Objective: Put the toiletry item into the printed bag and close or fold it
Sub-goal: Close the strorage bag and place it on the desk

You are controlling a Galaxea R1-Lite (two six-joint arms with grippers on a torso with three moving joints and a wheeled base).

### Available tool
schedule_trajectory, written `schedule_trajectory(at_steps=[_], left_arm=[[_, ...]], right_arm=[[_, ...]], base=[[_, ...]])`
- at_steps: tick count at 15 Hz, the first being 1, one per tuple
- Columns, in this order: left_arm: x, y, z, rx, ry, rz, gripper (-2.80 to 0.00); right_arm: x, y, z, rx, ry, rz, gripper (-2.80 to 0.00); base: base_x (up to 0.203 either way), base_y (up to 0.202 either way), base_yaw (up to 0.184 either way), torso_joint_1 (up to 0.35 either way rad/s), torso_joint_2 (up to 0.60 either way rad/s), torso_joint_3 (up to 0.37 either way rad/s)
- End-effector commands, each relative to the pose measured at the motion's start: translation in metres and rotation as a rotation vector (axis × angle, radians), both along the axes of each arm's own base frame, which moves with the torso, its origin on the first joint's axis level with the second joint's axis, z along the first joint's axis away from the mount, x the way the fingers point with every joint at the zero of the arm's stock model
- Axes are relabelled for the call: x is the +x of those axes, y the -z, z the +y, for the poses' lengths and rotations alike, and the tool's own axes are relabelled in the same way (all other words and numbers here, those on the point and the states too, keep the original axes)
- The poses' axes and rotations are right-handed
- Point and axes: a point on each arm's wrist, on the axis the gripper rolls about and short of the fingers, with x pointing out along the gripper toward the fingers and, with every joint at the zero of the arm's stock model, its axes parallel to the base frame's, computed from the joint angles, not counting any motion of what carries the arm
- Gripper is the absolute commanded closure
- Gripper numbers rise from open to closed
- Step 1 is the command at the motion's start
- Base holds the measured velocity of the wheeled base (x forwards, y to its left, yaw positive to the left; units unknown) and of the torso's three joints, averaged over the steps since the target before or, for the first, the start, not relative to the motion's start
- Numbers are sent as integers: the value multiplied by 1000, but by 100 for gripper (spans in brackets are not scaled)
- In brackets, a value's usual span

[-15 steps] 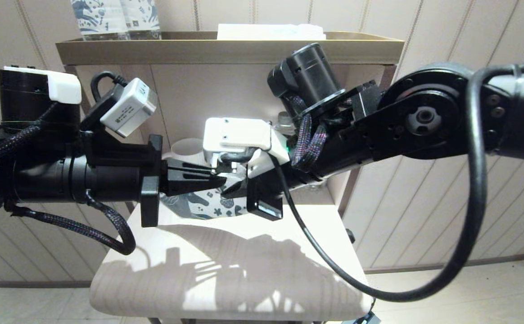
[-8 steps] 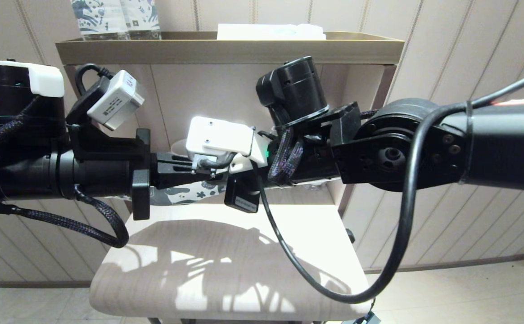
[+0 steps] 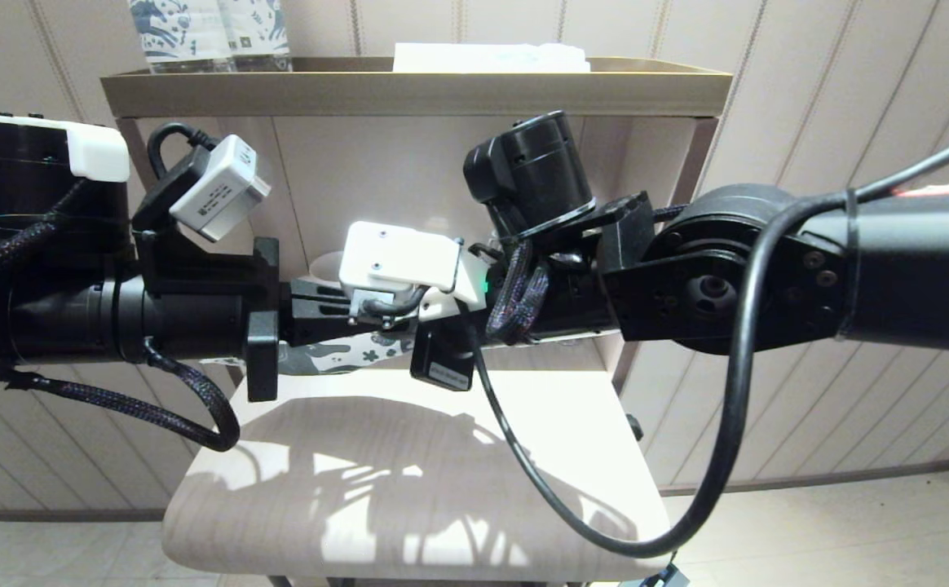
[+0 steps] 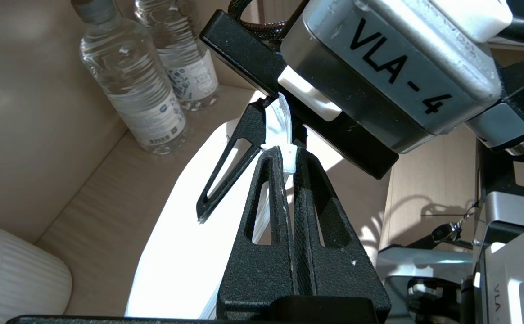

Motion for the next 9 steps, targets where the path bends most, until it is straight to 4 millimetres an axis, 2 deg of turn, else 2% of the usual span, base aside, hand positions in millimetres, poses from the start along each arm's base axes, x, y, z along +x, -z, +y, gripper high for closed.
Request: schedule_trajectory(at_steps=[1,3,9], left_arm=[[3,4,-2,5,6,8,0],[5,5,-2,8,6,11,0],[8,7,-4,12,6,20,0]], right_arm=[[1,2,-2,-11,5,3,0],[4,6,-10,-20,22,14,0],[5,12,-9,-42,26,16,0]], base=[[0,0,0,0,0,0],[0,0,0,0,0,0],[0,0,0,0,0,0]])
